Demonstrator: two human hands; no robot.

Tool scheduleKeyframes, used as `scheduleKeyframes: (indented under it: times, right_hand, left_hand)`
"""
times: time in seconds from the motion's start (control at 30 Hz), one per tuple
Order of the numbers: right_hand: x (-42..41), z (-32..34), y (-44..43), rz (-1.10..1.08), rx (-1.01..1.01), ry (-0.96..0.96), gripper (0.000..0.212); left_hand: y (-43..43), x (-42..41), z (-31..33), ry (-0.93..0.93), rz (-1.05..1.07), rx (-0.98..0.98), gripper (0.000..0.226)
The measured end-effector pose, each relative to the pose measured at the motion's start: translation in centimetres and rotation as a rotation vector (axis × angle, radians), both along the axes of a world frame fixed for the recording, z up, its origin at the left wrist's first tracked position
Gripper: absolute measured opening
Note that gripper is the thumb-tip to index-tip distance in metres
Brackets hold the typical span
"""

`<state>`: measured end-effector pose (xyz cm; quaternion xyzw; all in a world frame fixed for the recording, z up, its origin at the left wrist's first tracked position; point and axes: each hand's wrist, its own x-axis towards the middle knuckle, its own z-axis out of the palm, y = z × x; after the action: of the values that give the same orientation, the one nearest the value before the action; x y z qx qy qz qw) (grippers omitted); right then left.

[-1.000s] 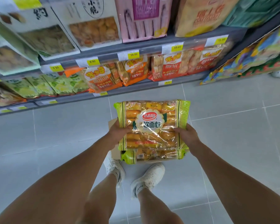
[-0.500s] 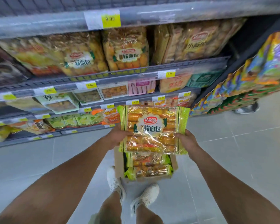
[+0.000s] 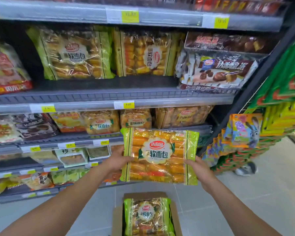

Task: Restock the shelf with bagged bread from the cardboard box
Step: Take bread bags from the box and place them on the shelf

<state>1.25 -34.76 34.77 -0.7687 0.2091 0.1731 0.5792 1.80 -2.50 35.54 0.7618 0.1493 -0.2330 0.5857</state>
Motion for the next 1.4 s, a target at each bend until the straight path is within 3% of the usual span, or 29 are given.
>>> scheduleKeyframes:
  times: [0.07,0.17,0.33,0.47,0.6,0.73,0.93,1.07,1.17,1.3,1.4]
  right_hand:
    - [0.3,1.9,-0.1,0.041,0.016,-0.072,0.097]
    - [0.4,5.7,0.6,0.021,0.024,-0.129,0.084]
    - [1.7,9.1,1.5,0.062,0.054,-0.222,0.083]
    - [3.2,11.9,3.2,0.140,0.087,-0.253,0.087]
    - [4.9,14.2,6.3,0.207,0.066,-0.350,0.106]
    - [6.2,16.3,10.0,0.279,0.060,-0.371,0.077]
    - [9.1,17.4,16.5,0.289,0.069,-0.407,0.085]
    - [11.3,19.1,21.4,0.330,0.085,-0.395,0.054]
    - [13.8,19.4,24.5,0.329,0.060,-0.396,0.066]
    - [16.4,21.7,29.2,0.357,0.083,-0.406,0.039]
    - [18.4,22.5,31.8,0.329,0.079,-0.414,0.068]
  left_hand:
    - [0.4,0.2,2.1,-0.034,0.002,0.013,0.040]
    - [1.3,0.6,4.9,-0.076,0.011,-0.010,0.042]
    - [2.6,1.1,8.9,-0.240,-0.007,0.074,0.049]
    - [4.9,0.8,11.6,-0.332,0.046,0.150,0.059]
    - [7.7,0.9,14.0,-0.376,0.089,0.144,0.046]
    - [11.1,1.4,15.7,-0.394,0.183,0.139,0.029]
    - [17.4,2.6,17.2,-0.406,0.261,0.102,0.041]
    - [21.6,4.3,18.8,-0.426,0.313,0.149,0.046]
    - [24.9,6.2,19.9,-0.438,0.361,0.176,0.050]
    - [29.5,9.6,20.8,-0.475,0.373,0.166,0.061]
    - [31.7,11.2,21.9,-0.472,0.364,0.175,0.058]
